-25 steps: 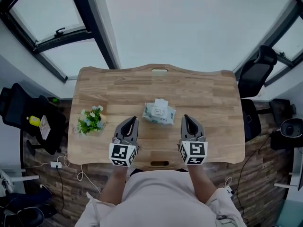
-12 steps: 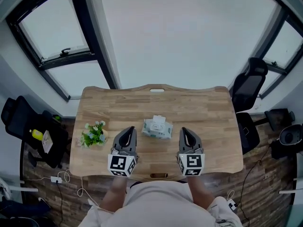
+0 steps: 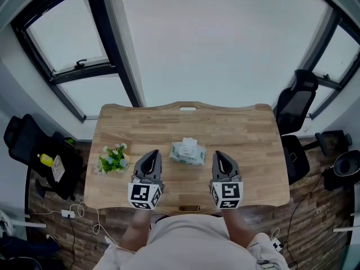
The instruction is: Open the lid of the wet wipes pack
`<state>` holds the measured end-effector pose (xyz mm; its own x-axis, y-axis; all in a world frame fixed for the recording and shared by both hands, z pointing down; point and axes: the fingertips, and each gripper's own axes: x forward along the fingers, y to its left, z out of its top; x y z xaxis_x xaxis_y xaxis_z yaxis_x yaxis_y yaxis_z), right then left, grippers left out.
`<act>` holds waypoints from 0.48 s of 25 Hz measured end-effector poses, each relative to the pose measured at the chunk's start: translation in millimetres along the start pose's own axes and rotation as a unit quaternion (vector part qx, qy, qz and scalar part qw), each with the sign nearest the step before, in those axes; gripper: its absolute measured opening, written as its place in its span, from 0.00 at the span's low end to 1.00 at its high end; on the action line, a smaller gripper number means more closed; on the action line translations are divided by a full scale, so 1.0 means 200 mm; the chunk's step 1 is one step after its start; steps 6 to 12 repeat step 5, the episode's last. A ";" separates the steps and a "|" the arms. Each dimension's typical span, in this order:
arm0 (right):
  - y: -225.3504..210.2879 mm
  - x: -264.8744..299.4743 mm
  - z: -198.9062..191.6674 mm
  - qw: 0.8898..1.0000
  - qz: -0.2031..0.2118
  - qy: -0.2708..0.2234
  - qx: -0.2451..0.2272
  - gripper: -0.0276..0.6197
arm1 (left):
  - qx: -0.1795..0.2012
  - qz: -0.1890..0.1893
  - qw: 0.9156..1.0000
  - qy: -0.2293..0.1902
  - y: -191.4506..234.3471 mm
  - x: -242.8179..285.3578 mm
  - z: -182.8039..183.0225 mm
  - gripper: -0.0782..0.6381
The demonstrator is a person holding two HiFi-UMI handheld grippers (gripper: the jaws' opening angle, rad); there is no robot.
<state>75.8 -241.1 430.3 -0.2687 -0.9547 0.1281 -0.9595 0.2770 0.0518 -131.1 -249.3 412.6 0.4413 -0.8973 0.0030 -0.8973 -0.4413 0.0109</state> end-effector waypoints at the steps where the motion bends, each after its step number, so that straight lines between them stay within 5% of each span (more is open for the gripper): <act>1: 0.00 0.00 0.00 1.000 0.000 0.000 0.000 0.05 | 0.001 0.000 1.000 0.000 0.00 0.00 0.00 0.14; 12: 0.00 0.00 0.01 1.000 0.002 0.000 0.006 0.05 | 0.005 0.002 1.000 0.000 0.00 0.00 0.01 0.14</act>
